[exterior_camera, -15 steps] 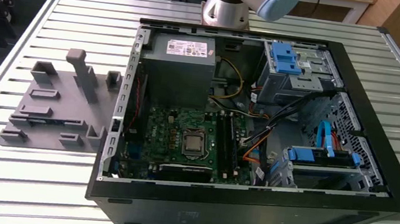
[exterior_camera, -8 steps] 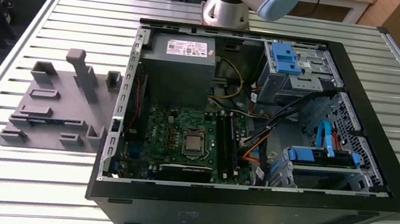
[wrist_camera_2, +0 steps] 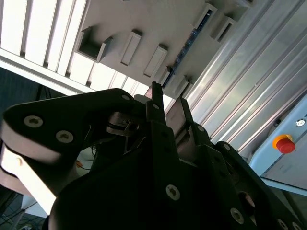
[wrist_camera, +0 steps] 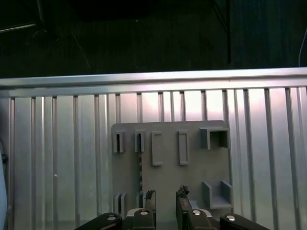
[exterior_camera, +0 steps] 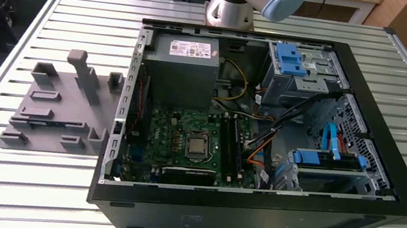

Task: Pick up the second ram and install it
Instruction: 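Pick up the second ram and move it above second insertion slot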

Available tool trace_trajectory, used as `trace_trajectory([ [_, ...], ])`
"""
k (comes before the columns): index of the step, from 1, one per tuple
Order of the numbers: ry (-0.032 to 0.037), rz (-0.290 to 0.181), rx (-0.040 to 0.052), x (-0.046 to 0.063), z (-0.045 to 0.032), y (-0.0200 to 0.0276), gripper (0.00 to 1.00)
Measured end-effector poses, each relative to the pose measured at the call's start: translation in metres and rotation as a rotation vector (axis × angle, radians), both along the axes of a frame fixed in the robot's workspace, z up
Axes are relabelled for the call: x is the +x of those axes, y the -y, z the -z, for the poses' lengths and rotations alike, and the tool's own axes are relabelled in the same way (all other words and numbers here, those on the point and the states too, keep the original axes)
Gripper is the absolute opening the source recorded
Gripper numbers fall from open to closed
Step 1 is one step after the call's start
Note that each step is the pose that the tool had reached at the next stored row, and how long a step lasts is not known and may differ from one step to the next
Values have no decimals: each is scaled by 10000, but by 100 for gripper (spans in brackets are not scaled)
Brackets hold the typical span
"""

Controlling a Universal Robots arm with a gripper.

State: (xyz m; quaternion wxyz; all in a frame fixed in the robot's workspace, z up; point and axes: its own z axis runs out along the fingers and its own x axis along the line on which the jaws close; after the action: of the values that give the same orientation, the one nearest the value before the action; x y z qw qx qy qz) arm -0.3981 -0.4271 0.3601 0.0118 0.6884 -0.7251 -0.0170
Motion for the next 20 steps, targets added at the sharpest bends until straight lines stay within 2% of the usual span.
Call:
trace_trajectory([
  [20,-1,-94,-10,0,91,13,31],
])
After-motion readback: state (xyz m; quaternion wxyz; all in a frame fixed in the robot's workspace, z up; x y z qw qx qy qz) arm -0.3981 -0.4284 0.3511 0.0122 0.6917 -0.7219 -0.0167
